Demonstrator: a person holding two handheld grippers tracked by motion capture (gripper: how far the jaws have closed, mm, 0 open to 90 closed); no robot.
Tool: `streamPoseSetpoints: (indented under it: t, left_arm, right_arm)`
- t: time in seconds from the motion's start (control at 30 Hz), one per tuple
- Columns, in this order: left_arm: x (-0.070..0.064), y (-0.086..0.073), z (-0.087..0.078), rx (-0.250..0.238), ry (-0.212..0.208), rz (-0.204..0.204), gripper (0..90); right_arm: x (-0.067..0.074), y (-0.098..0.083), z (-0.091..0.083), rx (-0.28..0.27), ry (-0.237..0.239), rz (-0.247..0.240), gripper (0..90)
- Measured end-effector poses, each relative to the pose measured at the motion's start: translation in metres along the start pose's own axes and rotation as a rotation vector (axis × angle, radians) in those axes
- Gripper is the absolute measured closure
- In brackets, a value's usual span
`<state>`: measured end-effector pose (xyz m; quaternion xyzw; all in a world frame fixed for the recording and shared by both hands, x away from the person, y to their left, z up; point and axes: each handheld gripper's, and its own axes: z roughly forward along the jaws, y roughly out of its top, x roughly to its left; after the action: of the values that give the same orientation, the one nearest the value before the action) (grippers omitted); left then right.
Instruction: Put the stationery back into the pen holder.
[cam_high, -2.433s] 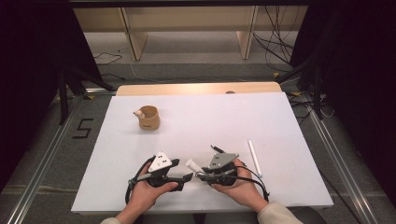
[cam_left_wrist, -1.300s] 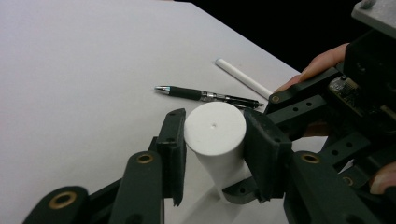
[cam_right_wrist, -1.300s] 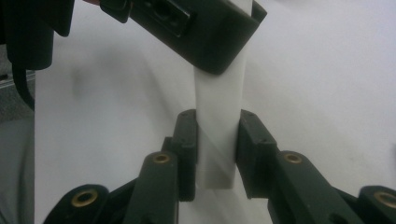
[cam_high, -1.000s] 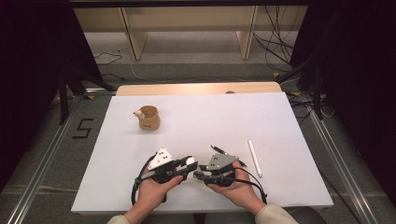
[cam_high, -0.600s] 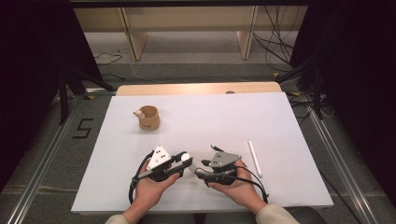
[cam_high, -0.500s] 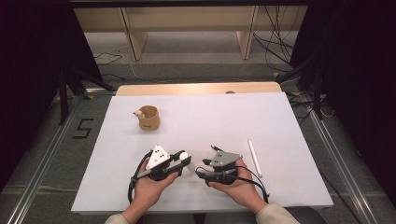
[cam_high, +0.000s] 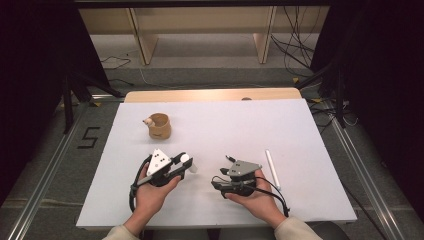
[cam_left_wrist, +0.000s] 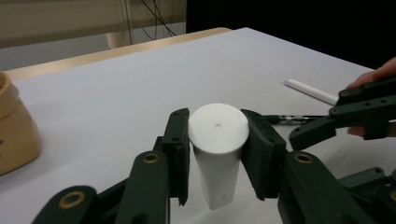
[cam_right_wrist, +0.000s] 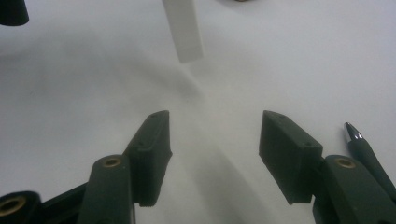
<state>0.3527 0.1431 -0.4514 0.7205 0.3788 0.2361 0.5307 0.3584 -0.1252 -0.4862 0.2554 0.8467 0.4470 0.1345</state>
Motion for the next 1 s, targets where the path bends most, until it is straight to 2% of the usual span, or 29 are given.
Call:
streamPoseSetpoints:
  t: [0.33, 0.53, 1.0]
  left_arm:
    - [0.017, 0.003, -0.002, -0.015, 0.068, 0.006, 64.5]
    - [0.024, 0.006, -0.002, -0.019, 0.094, 0.012, 64.5]
    - [0.043, 0.015, -0.004, -0.052, 0.158, -0.002, 64.5]
  right_arm:
    - [-0.002, -0.001, 0.0, -0.003, -0.012, 0.017, 42.1]
    - [-0.003, -0.002, 0.0, -0.002, -0.016, 0.02, 41.8]
    - [-0.006, -0.004, -0.002, 0.004, -0.017, 0.04, 39.4]
